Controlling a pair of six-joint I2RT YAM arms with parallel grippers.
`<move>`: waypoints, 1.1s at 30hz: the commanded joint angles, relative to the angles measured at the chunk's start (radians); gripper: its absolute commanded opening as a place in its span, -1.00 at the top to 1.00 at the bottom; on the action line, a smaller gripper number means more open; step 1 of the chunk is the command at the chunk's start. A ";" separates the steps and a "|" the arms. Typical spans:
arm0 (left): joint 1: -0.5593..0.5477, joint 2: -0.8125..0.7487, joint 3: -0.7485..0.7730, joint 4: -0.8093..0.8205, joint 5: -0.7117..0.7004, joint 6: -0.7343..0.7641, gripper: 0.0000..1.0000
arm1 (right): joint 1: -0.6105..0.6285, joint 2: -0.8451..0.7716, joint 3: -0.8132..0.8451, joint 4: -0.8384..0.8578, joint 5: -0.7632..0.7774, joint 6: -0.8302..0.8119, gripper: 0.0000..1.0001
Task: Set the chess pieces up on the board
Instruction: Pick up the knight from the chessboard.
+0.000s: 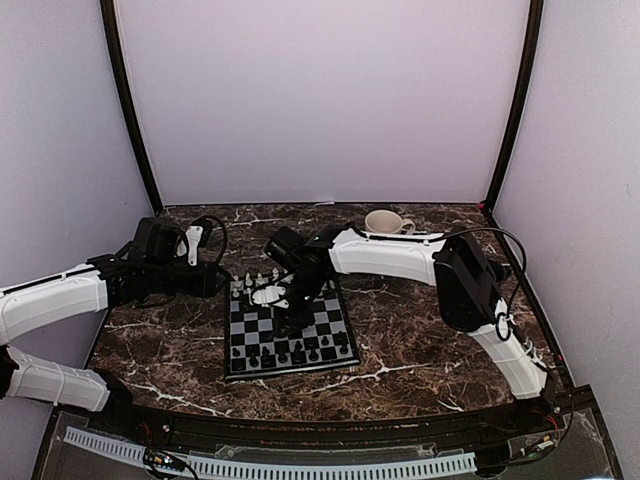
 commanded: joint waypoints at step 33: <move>0.005 -0.009 -0.013 0.014 0.015 0.011 0.12 | 0.070 0.005 -0.041 0.018 0.126 -0.063 0.44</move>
